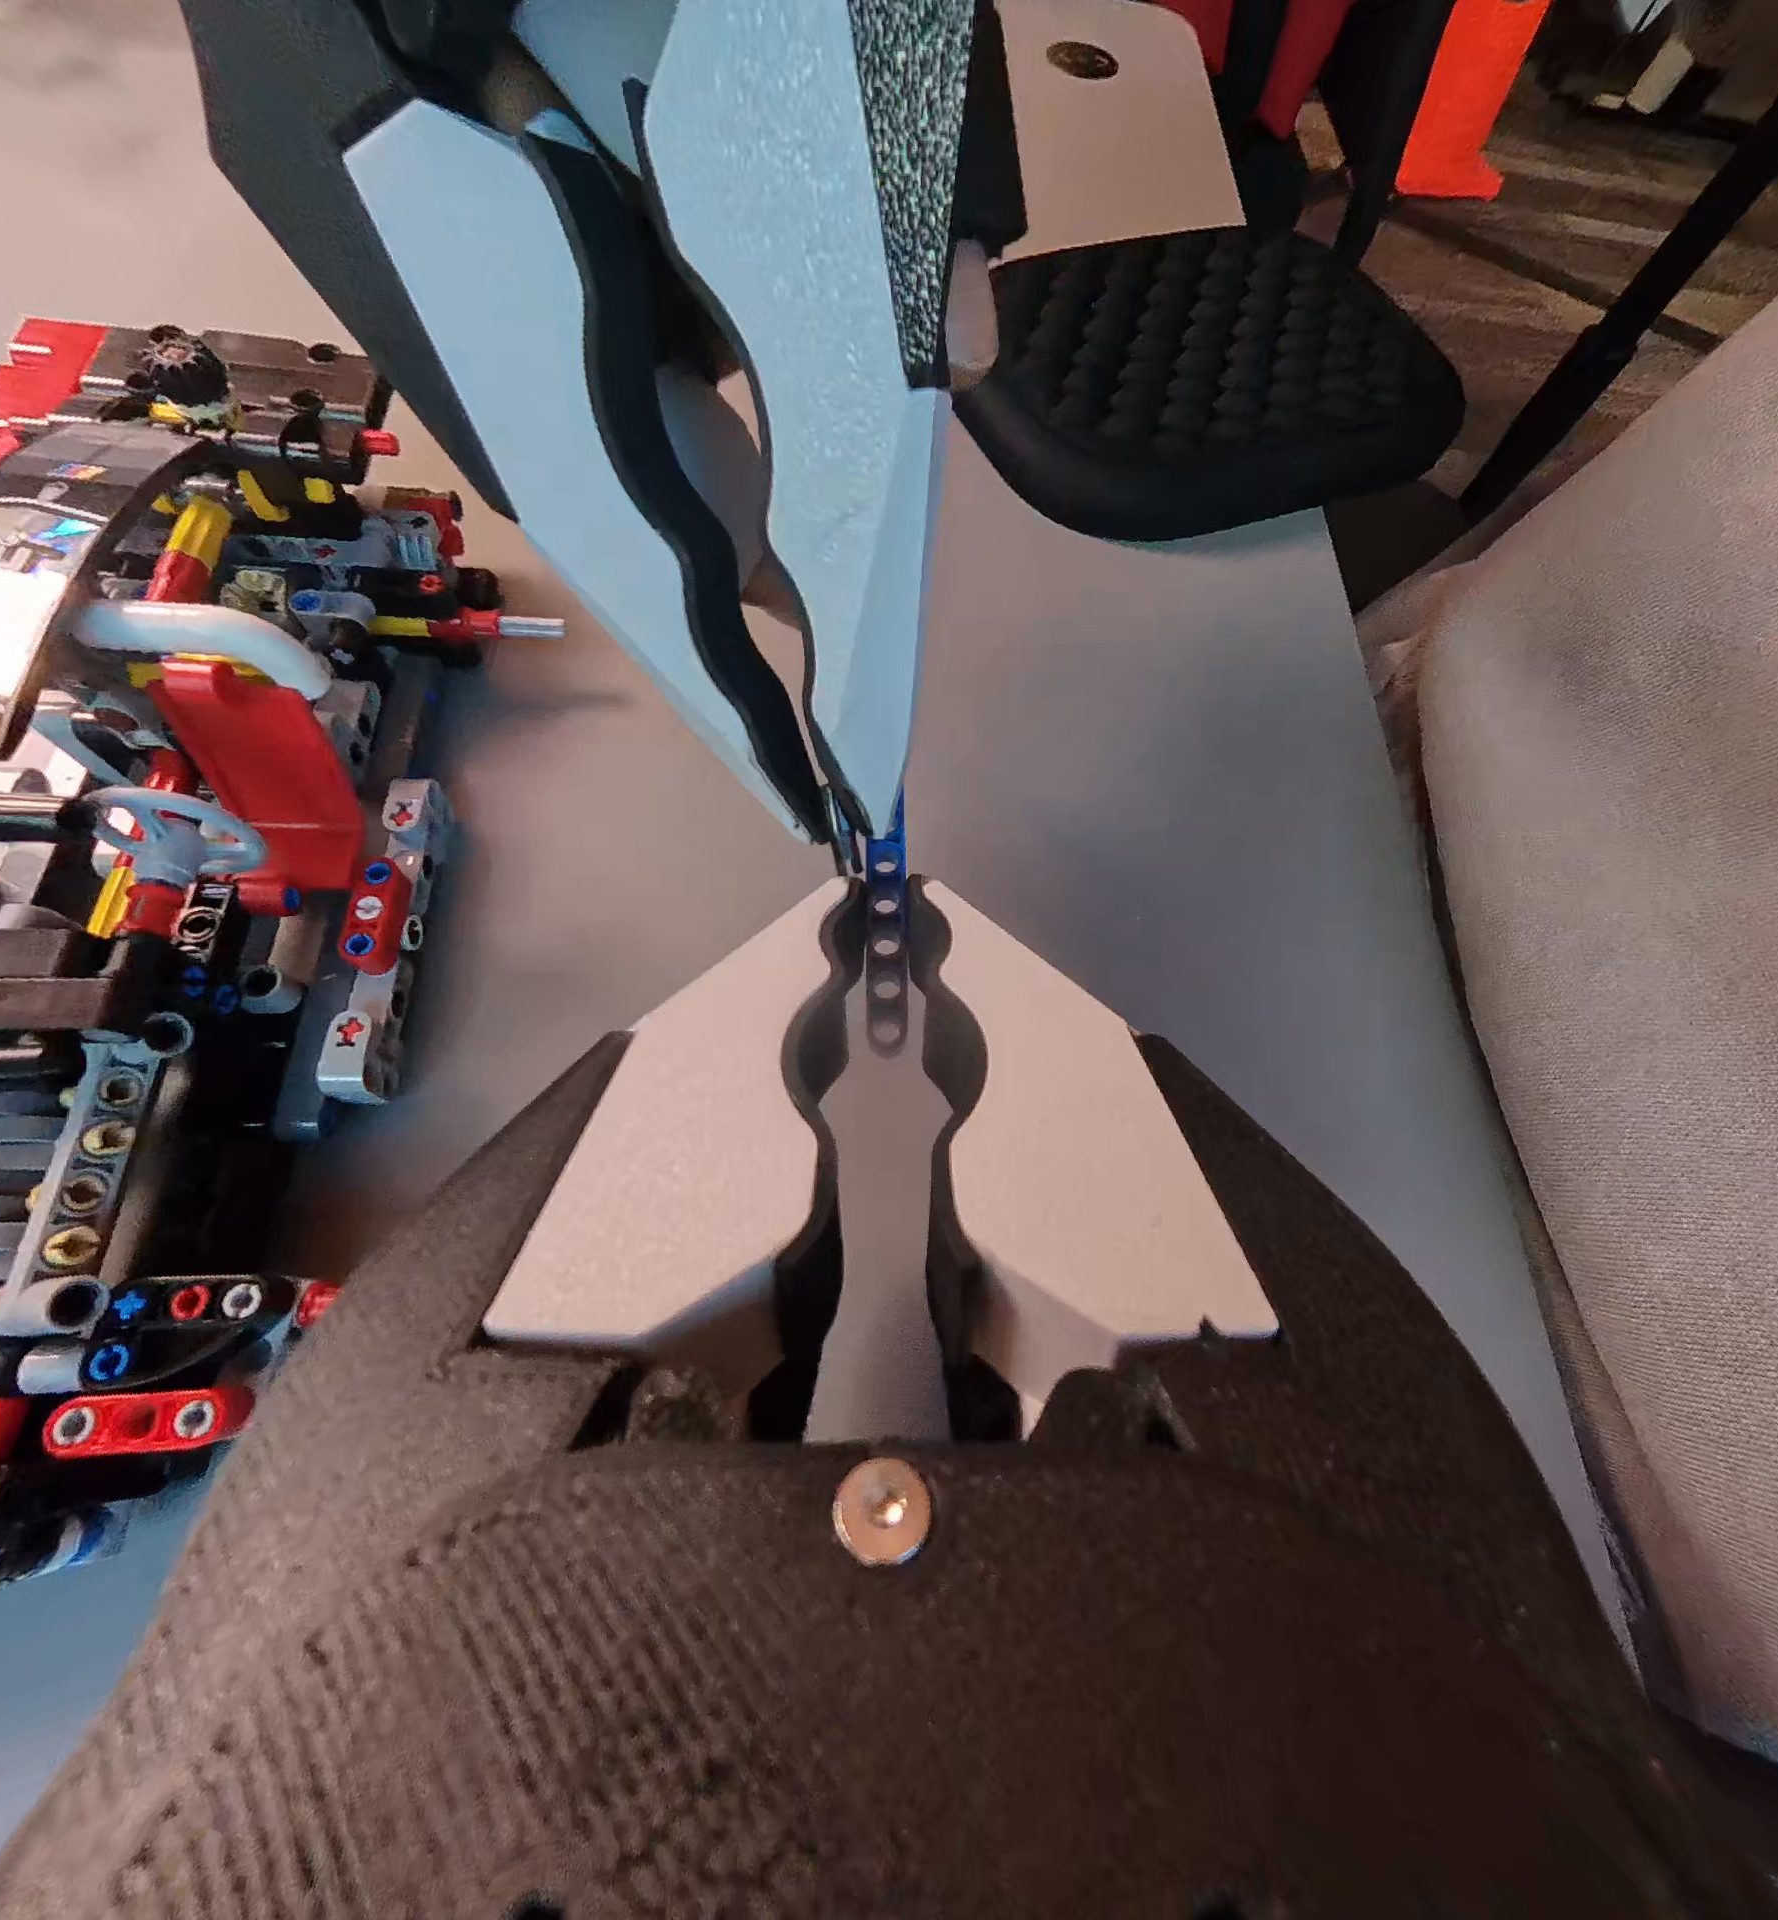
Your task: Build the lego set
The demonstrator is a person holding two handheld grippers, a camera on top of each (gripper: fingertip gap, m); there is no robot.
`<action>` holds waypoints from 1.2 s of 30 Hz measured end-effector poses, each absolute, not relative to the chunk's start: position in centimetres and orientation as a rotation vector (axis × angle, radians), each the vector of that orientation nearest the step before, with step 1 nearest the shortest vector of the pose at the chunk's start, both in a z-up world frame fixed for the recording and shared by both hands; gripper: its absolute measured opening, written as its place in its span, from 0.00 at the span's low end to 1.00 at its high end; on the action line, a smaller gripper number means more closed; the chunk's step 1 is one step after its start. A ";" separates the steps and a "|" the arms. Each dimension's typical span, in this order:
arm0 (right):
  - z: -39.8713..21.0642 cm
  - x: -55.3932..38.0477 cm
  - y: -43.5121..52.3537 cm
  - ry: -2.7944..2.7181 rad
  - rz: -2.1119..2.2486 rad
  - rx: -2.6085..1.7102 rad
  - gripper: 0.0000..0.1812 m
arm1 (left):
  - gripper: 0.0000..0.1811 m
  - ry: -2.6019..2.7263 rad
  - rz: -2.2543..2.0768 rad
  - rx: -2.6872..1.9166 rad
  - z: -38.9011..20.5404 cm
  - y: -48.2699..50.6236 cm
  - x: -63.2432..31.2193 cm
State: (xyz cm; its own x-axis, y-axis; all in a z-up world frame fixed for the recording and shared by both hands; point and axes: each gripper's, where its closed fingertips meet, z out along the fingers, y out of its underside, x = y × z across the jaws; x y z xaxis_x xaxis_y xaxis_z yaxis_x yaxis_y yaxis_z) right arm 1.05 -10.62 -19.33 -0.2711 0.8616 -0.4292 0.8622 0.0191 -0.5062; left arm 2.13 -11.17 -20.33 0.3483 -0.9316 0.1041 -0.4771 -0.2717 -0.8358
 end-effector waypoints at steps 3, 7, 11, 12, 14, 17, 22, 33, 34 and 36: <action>-19.2 1.0 -10.8 2.241 -1.185 1.908 0.02 | 0.03 1.222 -0.813 -1.906 -20.5 -11.1 2.4; -19.4 1.3 -10.6 2.311 -1.147 1.912 0.02 | 0.03 1.219 -0.804 -1.928 -20.8 -11.0 2.7; -18.9 0.7 -10.7 2.320 -1.202 1.931 0.02 | 0.03 1.199 -0.809 -1.931 -20.7 -11.0 3.3; -18.9 0.7 -10.6 2.335 -1.201 1.938 0.02 | 0.03 1.191 -0.802 -1.931 -20.7 -10.8 3.2; -18.7 0.6 -10.4 2.344 -1.232 1.954 0.02 | 0.03 1.174 -0.823 -1.931 -20.5 -10.9 3.0; -18.0 0.6 -10.0 2.331 -1.305 1.988 0.02 | 0.03 1.158 -0.830 -1.944 -20.7 -10.8 2.5; -18.1 1.3 -9.4 2.419 -1.210 1.997 0.02 | 0.03 1.129 -0.927 -1.998 -20.9 -10.8 2.2; -19.9 1.0 -10.2 2.325 -1.303 1.960 0.02 | 0.03 1.083 -1.072 -2.058 -21.3 -11.0 1.4; -20.1 1.1 -10.1 2.328 -1.298 1.961 0.03 | 0.03 1.080 -1.082 -2.063 -21.3 -11.0 1.3; -20.2 1.0 -10.0 2.323 -1.328 1.977 0.02 | 0.03 1.073 -1.078 -2.071 -21.5 -10.9 1.1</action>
